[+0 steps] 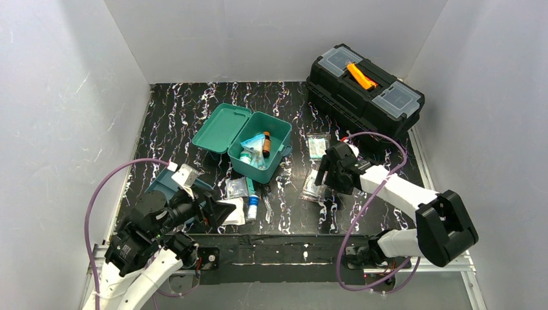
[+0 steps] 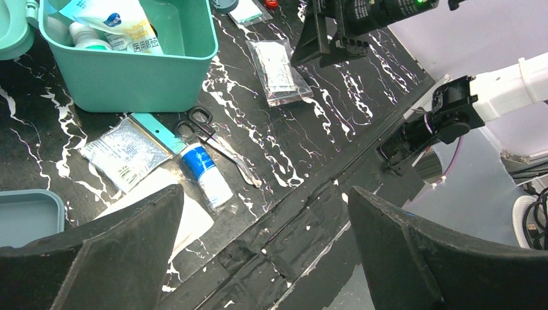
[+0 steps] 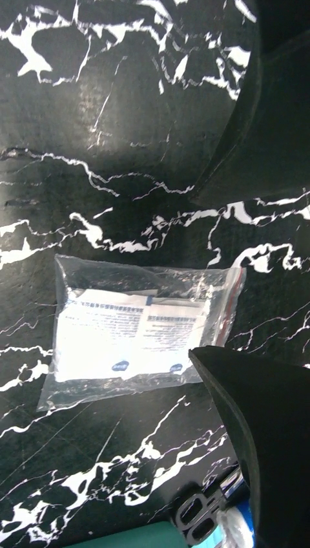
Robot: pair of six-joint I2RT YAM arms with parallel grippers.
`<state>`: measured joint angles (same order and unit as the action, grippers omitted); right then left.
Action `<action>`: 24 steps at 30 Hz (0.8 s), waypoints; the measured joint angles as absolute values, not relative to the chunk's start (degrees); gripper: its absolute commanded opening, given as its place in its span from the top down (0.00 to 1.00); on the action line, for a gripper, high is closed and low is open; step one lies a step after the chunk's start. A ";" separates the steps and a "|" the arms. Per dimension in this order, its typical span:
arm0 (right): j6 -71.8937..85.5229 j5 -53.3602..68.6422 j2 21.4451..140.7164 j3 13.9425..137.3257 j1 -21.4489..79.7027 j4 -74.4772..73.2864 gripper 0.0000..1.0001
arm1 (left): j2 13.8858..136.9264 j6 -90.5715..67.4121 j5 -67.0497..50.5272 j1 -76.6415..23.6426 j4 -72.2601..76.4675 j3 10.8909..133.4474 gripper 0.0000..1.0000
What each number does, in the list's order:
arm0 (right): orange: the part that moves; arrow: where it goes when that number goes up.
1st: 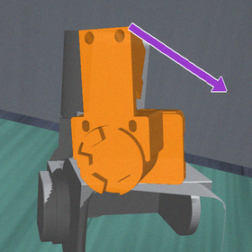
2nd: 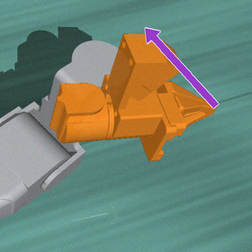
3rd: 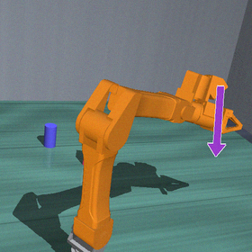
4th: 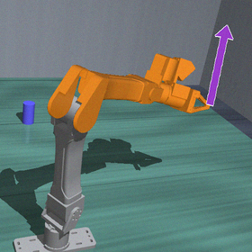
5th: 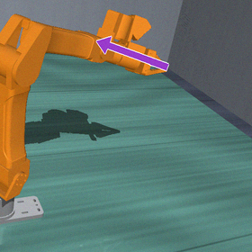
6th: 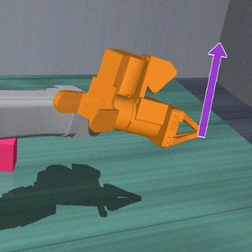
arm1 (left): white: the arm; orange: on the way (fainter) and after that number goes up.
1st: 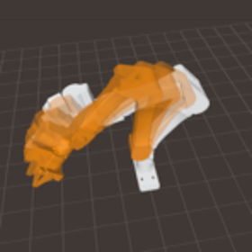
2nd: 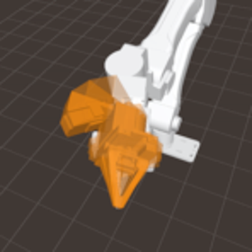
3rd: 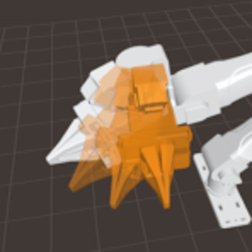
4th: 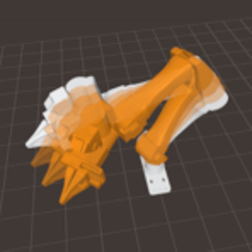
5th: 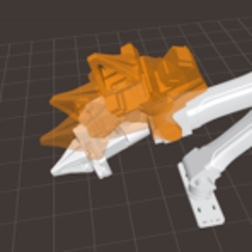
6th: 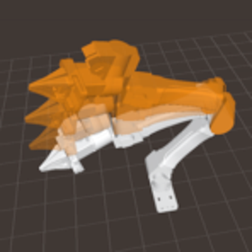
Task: Organize the medicine kit
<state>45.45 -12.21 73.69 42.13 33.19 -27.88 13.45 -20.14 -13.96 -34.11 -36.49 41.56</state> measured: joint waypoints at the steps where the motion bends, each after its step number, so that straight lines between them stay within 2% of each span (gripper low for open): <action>1: 45.95 -11.77 74.63 42.09 32.82 -27.03 0.14 | 13.61 -20.14 -13.96 -34.11 -36.51 41.56 0.02; 12: 48.64 -9.26 81.91 43.00 32.53 -20.97 0.13 | 13.89 -20.14 -13.96 -34.11 -36.49 41.56 0.02; 20: 49.32 -9.47 85.91 46.00 32.51 -19.59 0.27 | 13.89 -20.14 -13.96 -34.11 -36.49 41.56 0.02; 24: 49.21 -9.54 87.15 46.81 32.47 -19.07 0.38 | 13.89 -20.14 -13.96 -34.11 -36.49 41.56 0.02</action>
<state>49.21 -9.54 87.15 46.81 32.47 -19.07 13.89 -20.14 -13.96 -34.11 -36.49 41.56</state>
